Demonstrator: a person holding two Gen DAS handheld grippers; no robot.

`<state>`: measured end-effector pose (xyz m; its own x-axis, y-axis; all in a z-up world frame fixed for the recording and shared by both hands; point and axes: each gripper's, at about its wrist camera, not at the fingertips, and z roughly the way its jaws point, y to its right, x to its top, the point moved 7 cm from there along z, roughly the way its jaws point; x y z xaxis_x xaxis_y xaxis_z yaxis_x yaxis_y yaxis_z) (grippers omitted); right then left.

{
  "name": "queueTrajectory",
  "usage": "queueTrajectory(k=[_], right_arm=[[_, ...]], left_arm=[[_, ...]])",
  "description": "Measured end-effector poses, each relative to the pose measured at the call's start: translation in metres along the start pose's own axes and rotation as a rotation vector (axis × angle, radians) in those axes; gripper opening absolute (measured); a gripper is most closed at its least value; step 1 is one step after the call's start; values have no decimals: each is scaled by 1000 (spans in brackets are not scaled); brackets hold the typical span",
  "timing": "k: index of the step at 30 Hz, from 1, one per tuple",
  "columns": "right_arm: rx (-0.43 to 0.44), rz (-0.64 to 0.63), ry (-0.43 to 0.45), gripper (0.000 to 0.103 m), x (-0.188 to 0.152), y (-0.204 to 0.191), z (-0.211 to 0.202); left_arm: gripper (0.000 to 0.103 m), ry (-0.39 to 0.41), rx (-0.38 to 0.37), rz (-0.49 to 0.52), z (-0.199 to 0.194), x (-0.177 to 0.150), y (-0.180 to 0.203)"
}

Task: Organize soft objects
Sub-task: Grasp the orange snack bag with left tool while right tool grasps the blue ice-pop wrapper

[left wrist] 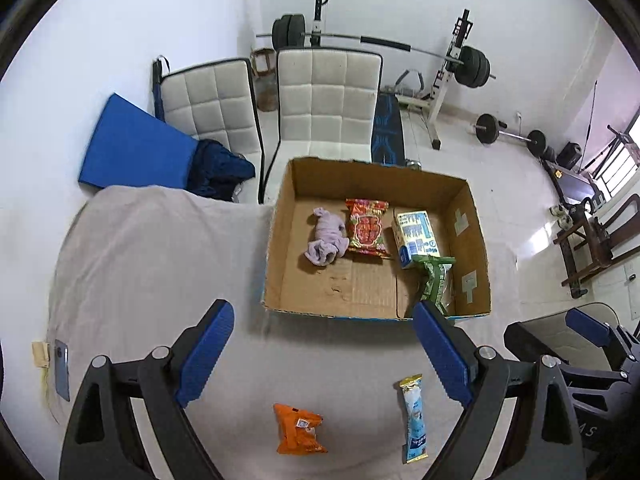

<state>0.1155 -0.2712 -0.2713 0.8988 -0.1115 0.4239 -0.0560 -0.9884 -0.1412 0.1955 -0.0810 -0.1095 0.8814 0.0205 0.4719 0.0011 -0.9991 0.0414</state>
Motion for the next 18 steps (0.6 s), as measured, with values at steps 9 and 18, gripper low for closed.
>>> queueTrajectory(k=[9, 18], right_arm=[[0, 16, -99, 103, -45, 6, 14], [-24, 60, -441, 103, -167, 32, 131]], left_arm=[[92, -62, 56, 7, 11, -38, -10], [92, -423, 100, -17, 127, -168, -40]])
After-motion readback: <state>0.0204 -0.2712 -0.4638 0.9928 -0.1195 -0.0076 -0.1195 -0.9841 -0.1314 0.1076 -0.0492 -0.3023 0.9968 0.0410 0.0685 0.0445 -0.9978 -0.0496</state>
